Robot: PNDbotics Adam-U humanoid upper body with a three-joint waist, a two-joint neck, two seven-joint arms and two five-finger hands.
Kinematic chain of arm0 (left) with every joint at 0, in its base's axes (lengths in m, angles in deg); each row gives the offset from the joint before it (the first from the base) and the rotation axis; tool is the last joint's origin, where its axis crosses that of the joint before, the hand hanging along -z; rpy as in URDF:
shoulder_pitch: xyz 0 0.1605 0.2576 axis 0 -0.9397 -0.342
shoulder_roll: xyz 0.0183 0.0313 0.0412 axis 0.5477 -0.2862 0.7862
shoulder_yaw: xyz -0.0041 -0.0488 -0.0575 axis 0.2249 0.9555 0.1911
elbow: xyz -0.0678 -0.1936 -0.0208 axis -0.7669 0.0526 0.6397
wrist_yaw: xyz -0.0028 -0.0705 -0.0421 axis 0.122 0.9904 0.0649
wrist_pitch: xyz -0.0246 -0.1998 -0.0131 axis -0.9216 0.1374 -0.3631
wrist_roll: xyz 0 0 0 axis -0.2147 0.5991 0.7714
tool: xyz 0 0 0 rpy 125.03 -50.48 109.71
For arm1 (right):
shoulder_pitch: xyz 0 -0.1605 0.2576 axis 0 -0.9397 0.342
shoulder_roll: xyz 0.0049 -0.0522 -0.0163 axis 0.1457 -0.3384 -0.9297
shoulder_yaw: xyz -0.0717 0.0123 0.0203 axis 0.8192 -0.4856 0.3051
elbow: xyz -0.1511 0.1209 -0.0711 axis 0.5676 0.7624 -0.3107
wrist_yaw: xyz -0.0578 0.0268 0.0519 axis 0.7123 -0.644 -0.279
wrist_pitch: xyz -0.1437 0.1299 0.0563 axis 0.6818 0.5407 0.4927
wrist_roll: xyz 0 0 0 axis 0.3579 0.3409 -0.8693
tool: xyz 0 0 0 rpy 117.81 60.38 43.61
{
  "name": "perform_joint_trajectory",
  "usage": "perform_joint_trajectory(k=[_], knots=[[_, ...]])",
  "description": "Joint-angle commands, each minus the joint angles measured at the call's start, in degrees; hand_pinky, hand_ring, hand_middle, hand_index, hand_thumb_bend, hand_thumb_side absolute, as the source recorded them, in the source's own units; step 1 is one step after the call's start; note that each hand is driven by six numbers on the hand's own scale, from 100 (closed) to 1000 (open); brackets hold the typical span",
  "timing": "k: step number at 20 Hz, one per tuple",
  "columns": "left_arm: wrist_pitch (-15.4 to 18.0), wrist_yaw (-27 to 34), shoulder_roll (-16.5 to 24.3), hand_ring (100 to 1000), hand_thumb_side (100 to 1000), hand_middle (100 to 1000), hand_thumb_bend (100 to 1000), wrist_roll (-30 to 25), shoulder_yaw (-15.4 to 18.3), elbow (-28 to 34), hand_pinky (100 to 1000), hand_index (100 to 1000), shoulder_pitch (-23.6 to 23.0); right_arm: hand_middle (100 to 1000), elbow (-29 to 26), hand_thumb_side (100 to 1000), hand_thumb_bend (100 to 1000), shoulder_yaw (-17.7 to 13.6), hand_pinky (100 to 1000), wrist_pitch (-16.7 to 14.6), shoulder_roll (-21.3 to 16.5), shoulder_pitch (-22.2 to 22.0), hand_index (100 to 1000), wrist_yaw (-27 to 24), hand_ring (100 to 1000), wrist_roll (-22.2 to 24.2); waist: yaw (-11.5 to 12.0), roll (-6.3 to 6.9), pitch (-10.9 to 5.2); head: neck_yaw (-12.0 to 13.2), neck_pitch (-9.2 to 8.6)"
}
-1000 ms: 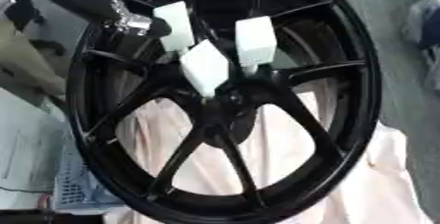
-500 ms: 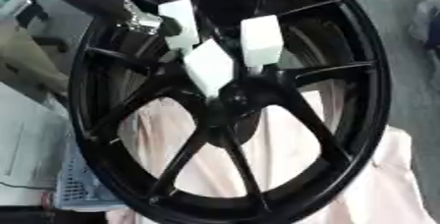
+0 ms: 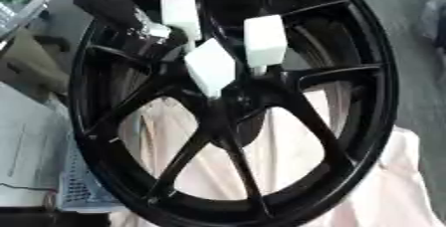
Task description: Pull the pin out of the wheel hub.
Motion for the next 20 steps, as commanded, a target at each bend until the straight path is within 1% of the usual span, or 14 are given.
perform_joint_trajectory(k=[1, 3, 7, 10, 12, 15, 16, 17, 18, 20], knots=[[-0.3, -0.6, 0.6, 884, 603, 745, 440, -0.8, 0.4, -0.5, 914, 857, 1.2, 796, -1.1, 759, 100, -0.5, 776, 0.0, -0.7, 0.3, 785, -0.3, 770, -0.4, -0.1, -0.18, -0.92, 0.2, -0.51], [-0.5, -0.2, 0.5, 869, 608, 717, 406, -0.5, 0.5, -0.4, 902, 842, 1.5, 795, -1.1, 761, 100, -0.5, 776, 0.1, -0.6, 0.2, 785, -0.3, 770, -0.6, -0.1, -0.15, -0.94, 0.2, -0.47], [-1.4, 1.1, 0.4, 852, 620, 686, 380, 0.7, 0.8, 0.3, 889, 827, 1.9, 795, -1.1, 762, 100, -0.4, 776, 0.3, -0.4, 0.1, 785, -0.4, 770, -0.7, -0.1, -0.17, -1.04, 0.3, -0.41], [-1.7, 1.5, 0.4, 836, 609, 655, 344, 1.3, 0.8, 0.6, 882, 810, 2.1, 795, -1.1, 762, 100, -0.5, 776, 0.4, -0.3, 0.0, 785, -0.4, 771, -0.8, 0.0, -0.17, -1.08, 0.4, -0.43], [-1.9, 1.7, 0.3, 801, 600, 594, 310, 1.7, 0.8, 0.7, 871, 757, 2.2, 795, -1.1, 763, 100, -0.5, 776, 0.5, -0.3, 0.0, 786, -0.4, 771, -1.0, -0.1, -0.20, -1.10, 0.4, -0.49], [-2.4, 2.6, 0.3, 653, 549, 451, 202, 3.1, 1.1, 0.8, 827, 613, 2.2, 796, -1.1, 765, 100, -0.6, 777, 0.7, -0.2, 0.0, 787, -0.4, 772, -1.2, -0.1, -0.23, -1.15, 0.3, -0.44], [-2.6, 2.9, 0.4, 630, 545, 429, 171, 3.9, 1.4, 0.9, 817, 590, 2.2, 796, -1.1, 766, 100, -0.6, 777, 0.7, -0.2, 0.0, 787, -0.4, 772, -1.3, -0.1, -0.23, -1.18, 0.3, -0.41], [-2.7, 3.4, 0.4, 615, 537, 415, 121, 4.7, 1.6, 1.0, 807, 576, 2.2, 796, -1.1, 766, 100, -0.6, 777, 0.8, -0.2, 0.0, 787, -0.4, 772, -1.4, -0.1, -0.23, -1.21, 0.3, -0.38], [-2.9, 3.8, 0.5, 608, 527, 406, 100, 5.7, 1.8, 1.3, 802, 567, 2.3, 797, -1.1, 767, 100, -0.7, 777, 0.7, -0.2, 0.0, 787, -0.4, 773, -1.5, -0.1, -0.24, -1.25, 0.3, -0.34], [-3.2, 4.8, 0.7, 599, 516, 396, 100, 7.3, 2.1, 1.7, 792, 558, 2.3, 797, -1.1, 768, 100, -0.7, 777, 0.8, -0.2, -0.1, 787, -0.3, 773, -1.6, -0.1, -0.24, -1.35, 0.3, -0.30]])
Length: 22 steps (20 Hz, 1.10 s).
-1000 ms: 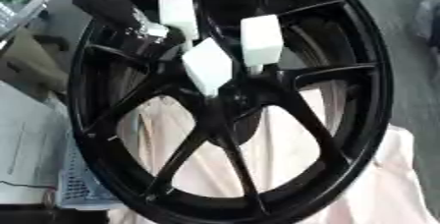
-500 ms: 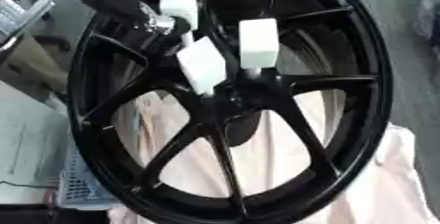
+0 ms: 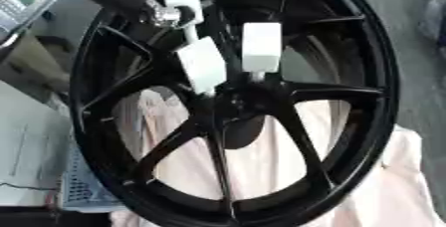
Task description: Pull the pin out of the wheel hub.
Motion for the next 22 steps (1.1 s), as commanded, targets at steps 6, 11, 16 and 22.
perform_joint_trajectory(k=[6, 11, 16, 22], knots=[[-1.0, 3.7, 2.4, 568, 350, 359, 100, 4.4, 2.9, 2.8, 767, 523, 1.0, 798, -1.1, 770, 100, -0.8, 777, 0.0, -0.9, 0.2, 788, -0.2, 774, -0.5, 0.0, -0.34, -1.78, -0.1, -0.22], [-1.8, 5.9, 3.8, 552, 334, 328, 100, 6.1, 5.3, 4.7, 761, 493, 0.8, 797, -1.1, 768, 100, -0.9, 777, 0.0, -1.1, 0.1, 788, -0.2, 774, -0.4, 0.3, -0.52, -2.24, -0.4, -0.06], [-2.5, 9.5, 6.5, 538, 329, 310, 100, 8.9, 10.0, 7.6, 759, 481, -0.4, 797, -1.1, 763, 100, -1.0, 777, -0.3, -1.5, -0.2, 788, -0.1, 774, -0.3, 0.7, -0.74, -2.74, -0.9, 0.26], [-2.6, 14.5, 11.8, 531, 348, 306, 100, 14.8, 17.6, 11.6, 761, 481, -5.7, 797, -1.1, 766, 100, -1.4, 778, -0.4, -1.6, -0.5, 789, 0.2, 774, -0.1, 1.6, -1.08, -3.18, -1.4, 0.45]])
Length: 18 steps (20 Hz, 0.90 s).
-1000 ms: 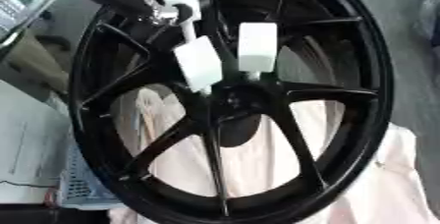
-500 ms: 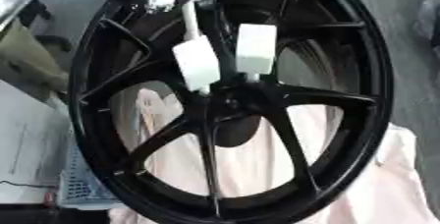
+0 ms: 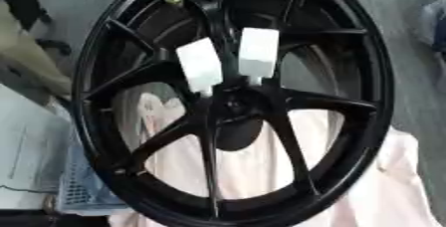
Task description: Pull the pin out of the wheel hub.
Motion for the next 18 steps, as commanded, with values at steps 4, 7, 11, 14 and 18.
perform_joint_trajectory(k=[4, 7, 11, 14, 18], knots=[[0.6, 5.5, 8.6, 531, 365, 301, 100, 8.8, 10.5, 2.9, 766, 483, -8.3, 797, -1.1, 756, 100, -1.1, 778, -0.5, -1.6, -0.2, 789, 0.4, 774, -0.1, 0.8, -0.64, -1.80, -0.9, 0.30], [1.1, 7.8, 11.0, 531, 368, 301, 100, 13.7, 14.5, 1.5, 766, 486, -14.3, 797, -1.1, 755, 100, -1.3, 779, -0.6, -1.5, -0.2, 789, 0.6, 775, -0.4, 1.2, -0.89, -1.83, -1.1, 0.06], [2.2, 8.9, 12.3, 532, 382, 301, 100, 19.1, 18.5, -3.5, 768, 488, -20.6, 797, -1.1, 754, 100, -1.4, 779, -0.6, -1.4, -0.1, 790, 0.6, 775, -0.4, 1.6, -1.34, -1.85, -1.5, -0.23], [3.4, 8.1, 12.2, 535, 372, 307, 100, 22.0, 20.5, -8.0, 767, 495, -23.6, 797, -1.1, 752, 100, -1.5, 779, -0.7, -1.4, -0.1, 790, 0.6, 775, -0.5, 1.6, -1.70, -1.90, -1.7, -0.42], [5.0, 5.9, 11.5, 540, 361, 318, 100, 24.2, 21.6, -13.5, 766, 506, -25.9, 797, -1.1, 751, 100, -1.6, 779, -0.8, -1.2, 0.1, 790, 0.5, 775, -0.5, 1.6, -2.06, -1.95, -1.8, -0.73]])
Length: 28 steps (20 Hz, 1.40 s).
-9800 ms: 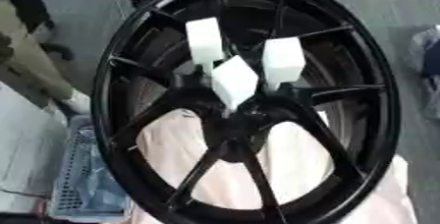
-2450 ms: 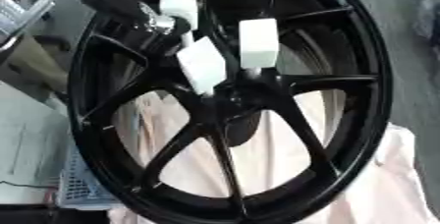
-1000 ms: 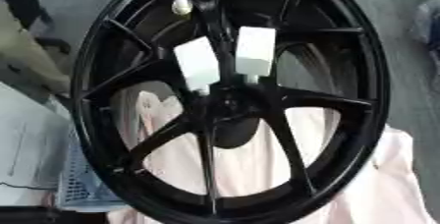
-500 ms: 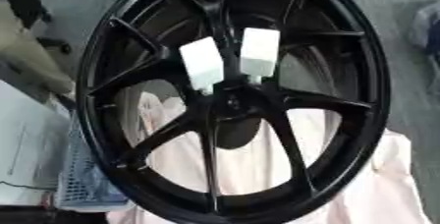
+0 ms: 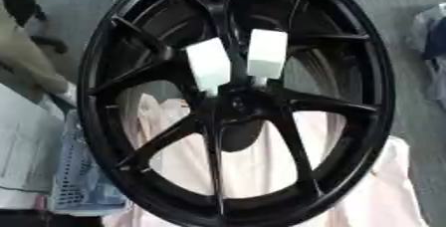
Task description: Pull the pin out of the wheel hub.
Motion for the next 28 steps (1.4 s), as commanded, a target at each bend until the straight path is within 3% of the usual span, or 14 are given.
perform_joint_trajectory(k=[1, 14, 16, 18, 19, 21, 24, 26, 28], knots=[[1.1, -1.7, 1.8, 541, 358, 320, 100, 1.8, 2.0, -4.2, 766, 509, -0.5, 797, -1.1, 751, 100, -0.7, 779, -0.3, -1.1, 0.6, 790, 0.2, 775, 0.0, 0.0, -0.14, -1.68, -0.2, -0.82], [5.5, -6.5, -2.4, 572, 353, 385, 100, 0.9, -0.7, -16.2, 774, 572, -2.5, 797, -1.1, 748, 100, -0.5, 780, -0.5, -0.7, 1.5, 790, -0.3, 775, 0.3, -0.6, -0.70, -1.61, 0.0, -1.72], [5.7, -7.5, -2.9, 622, 391, 458, 100, 0.0, -1.3, -16.9, 806, 644, -2.5, 797, -1.1, 748, 100, -0.6, 780, -0.5, -0.6, 1.5, 790, -0.3, 775, 0.3, -0.8, -0.79, -1.56, 0.0, -1.77], [6.0, -8.2, -3.2, 774, 452, 652, 100, -1.1, -1.5, -17.3, 881, 803, -2.6, 797, -1.1, 748, 100, -0.6, 780, -0.6, -0.5, 1.5, 790, -0.3, 775, 0.3, -0.8, -0.81, -1.52, 0.1, -1.74], [6.3, -8.7, -3.2, 815, 483, 714, 100, -1.8, -1.6, -17.3, 897, 831, -2.6, 797, -1.1, 749, 100, -0.6, 780, -0.6, -0.5, 1.5, 790, -0.3, 775, 0.2, -0.8, -0.79, -1.50, 0.1, -1.71], [6.9, -9.6, -3.3, 868, 558, 763, 142, -3.4, -1.6, -17.2, 918, 866, -2.6, 797, -1.1, 749, 100, -0.6, 779, -0.6, -0.5, 1.5, 790, -0.4, 775, 0.2, -0.8, -0.74, -1.49, 0.1, -1.69], [7.3, -10.6, -3.3, 869, 583, 764, 181, -5.4, -1.5, -17.0, 917, 868, -2.6, 797, -1.1, 749, 100, -0.6, 779, -0.6, -0.5, 1.6, 790, -0.5, 775, 0.3, -0.8, -0.64, -1.48, 0.1, -1.61], [7.3, -10.7, -3.4, 882, 619, 781, 271, -6.3, -1.5, -16.8, 922, 876, -2.6, 797, -1.1, 749, 100, -0.6, 779, -0.6, -0.5, 1.6, 790, -0.5, 775, 0.3, -0.8, -0.61, -1.50, 0.0, -1.61], [7.3, -11.0, -3.4, 884, 612, 783, 298, -7.0, -1.5, -16.6, 922, 878, -2.5, 796, -1.1, 748, 100, -0.6, 779, -0.7, -0.5, 1.6, 790, -0.5, 775, 0.3, -0.8, -0.60, -1.54, 0.1, -1.55]])
